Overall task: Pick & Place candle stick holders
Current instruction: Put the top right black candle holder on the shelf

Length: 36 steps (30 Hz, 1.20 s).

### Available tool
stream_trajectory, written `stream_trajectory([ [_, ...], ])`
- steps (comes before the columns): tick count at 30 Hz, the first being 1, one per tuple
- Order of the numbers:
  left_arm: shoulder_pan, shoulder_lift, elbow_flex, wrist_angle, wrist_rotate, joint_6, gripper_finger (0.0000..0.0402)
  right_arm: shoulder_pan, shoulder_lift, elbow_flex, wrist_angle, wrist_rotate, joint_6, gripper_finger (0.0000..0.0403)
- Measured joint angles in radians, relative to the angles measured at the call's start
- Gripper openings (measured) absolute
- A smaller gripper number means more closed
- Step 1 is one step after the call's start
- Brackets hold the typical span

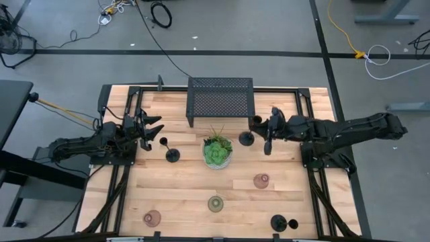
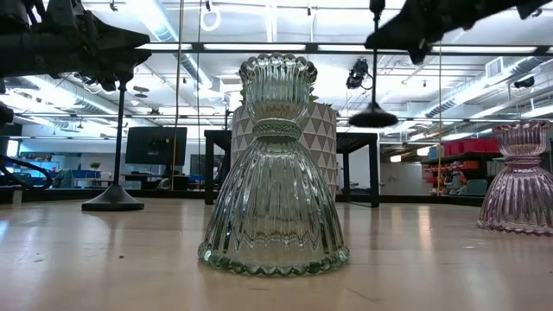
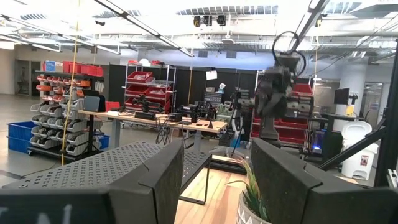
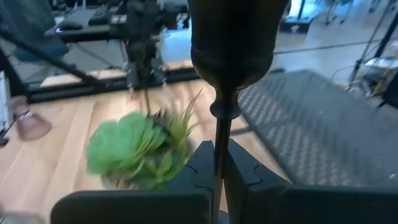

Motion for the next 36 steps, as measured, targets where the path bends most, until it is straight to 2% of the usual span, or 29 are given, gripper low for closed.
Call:
stream_trajectory([
  [8, 0.000, 0.000, 0.000, 0.000, 0.000, 0.000, 0.0190, -0.118, 0.000, 0.092, -0.006, -0.003, -0.058, 0.0007],
  [19, 0.000, 0.000, 0.000, 0.001, 0.000, 0.000, 0.0190, -0.345, 0.026, 0.185, -0.016, -0.124, -0.094, 0.0006],
  [36, 0.000, 0.000, 0.000, 0.006, 0.000, -0.005, 0.0190, -0.707, 0.372, 0.448, -0.025, -0.410, -0.094, 0.0004],
])
